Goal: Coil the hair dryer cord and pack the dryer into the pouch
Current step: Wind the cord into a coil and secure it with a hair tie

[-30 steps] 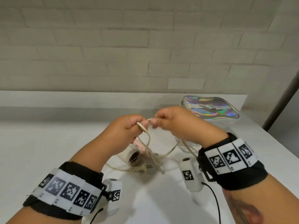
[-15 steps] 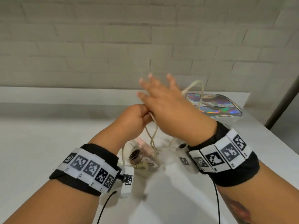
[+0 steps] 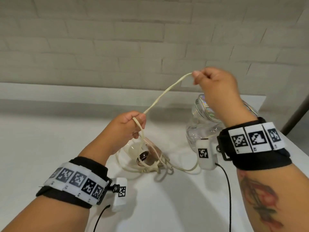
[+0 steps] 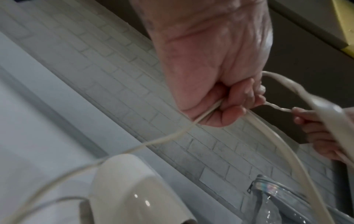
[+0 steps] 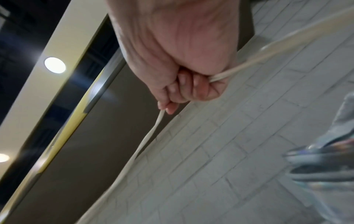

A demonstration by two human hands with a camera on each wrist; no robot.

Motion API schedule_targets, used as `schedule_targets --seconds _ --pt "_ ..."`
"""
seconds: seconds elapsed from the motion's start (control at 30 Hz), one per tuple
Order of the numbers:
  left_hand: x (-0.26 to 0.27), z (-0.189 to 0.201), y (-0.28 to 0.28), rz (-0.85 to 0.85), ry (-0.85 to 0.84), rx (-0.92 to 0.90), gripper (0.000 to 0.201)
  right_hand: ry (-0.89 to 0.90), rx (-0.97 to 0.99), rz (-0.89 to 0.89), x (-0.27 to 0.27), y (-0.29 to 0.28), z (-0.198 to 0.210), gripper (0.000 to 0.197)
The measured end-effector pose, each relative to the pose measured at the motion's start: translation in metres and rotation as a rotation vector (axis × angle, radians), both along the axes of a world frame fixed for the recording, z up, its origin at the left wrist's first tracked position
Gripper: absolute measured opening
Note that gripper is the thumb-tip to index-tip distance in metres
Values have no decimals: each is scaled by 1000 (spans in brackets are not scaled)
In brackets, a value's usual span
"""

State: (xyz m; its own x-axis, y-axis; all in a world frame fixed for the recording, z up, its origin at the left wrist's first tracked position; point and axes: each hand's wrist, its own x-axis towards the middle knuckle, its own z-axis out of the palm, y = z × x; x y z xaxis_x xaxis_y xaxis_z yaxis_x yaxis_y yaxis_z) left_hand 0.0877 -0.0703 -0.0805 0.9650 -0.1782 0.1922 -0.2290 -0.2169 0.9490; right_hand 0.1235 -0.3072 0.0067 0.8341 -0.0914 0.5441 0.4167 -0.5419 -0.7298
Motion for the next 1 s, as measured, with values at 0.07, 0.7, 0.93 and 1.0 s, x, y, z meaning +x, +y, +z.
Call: schedule_targets --seconds 0.07,0.7,0.93,1.0 --pt "0 -2 2 28 -2 31 36 3 -97 -98 4 -7 2 29" --pt "9 10 -14 -32 -88 79 31 93 -598 307 -20 53 -25 37" --pt "0 -6 -1 6 -23 14 36 -132 151 -27 -15 -6 30 26" --pt "0 -5 0 10 -9 -3 37 -82 -300 -175 -23 -6 33 37"
